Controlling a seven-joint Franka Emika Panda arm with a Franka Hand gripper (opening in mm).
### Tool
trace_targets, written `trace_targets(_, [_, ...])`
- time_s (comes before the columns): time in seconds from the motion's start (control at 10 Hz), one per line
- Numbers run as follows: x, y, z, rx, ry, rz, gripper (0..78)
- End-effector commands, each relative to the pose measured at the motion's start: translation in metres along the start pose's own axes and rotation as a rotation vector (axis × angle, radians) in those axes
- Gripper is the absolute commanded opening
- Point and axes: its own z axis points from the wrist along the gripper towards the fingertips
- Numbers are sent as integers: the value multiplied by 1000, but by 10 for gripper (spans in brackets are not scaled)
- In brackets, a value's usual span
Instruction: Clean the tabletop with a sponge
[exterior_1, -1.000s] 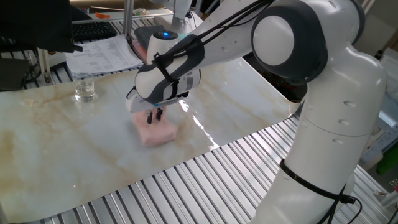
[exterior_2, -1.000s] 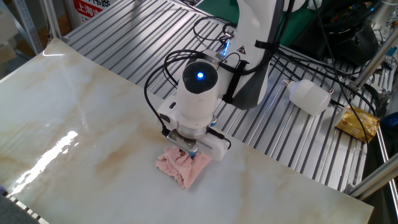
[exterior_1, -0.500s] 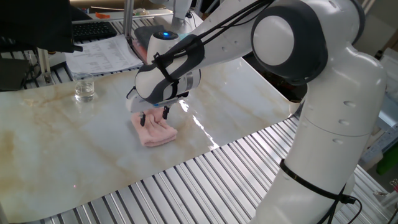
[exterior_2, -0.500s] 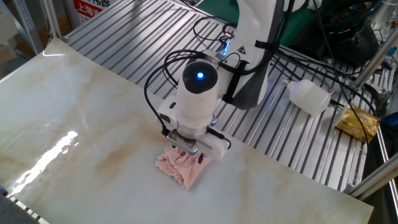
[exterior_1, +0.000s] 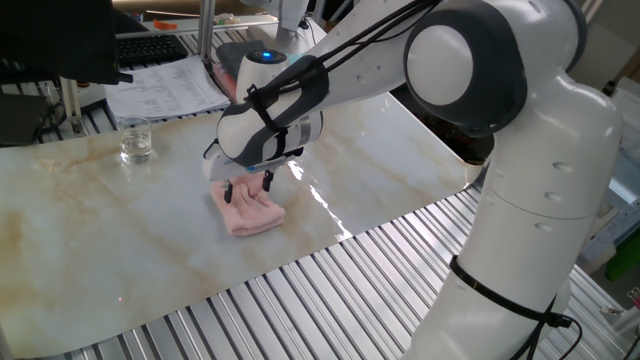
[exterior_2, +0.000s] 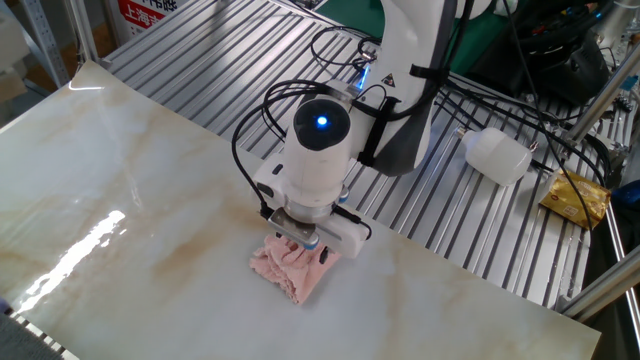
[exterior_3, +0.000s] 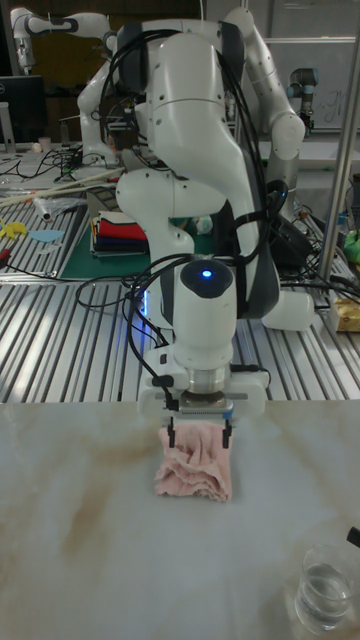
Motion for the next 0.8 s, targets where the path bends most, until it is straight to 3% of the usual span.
trace_targets(0.1, [-31,-15,-33,17,8,-15,774])
trace_targets(0.5, [-32,-13,-39,14,-2,-2,774])
trace_targets(0.8, [-25,-21,-80,16,25,10,774])
